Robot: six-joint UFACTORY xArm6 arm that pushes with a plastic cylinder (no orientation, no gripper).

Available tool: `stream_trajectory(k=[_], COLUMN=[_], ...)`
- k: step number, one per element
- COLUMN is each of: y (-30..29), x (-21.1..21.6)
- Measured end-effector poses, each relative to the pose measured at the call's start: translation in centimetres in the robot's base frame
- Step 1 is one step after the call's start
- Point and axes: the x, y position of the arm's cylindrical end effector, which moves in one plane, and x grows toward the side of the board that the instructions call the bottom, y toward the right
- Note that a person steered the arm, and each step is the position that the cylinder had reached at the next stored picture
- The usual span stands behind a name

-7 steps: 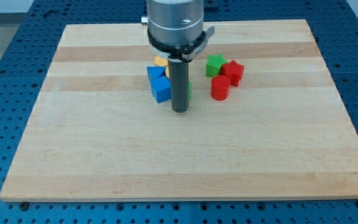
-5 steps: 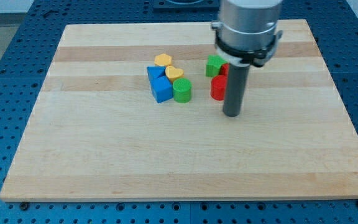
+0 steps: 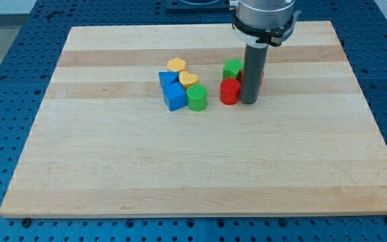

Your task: Slide the red circle closer to the yellow heart

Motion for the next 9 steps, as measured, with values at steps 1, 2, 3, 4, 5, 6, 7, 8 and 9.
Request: stream_trajectory(k=[1,2,3,4,5,6,7,8,9], y=[-0.4,0.3,-0.3,-1.0,-1.0,-1.8,-3.2,-4.7,-4.4], x=[-0.5,-0.6,-0.6,-0.6,-0.6,-0.6,-0.6,-0.7,-0.5])
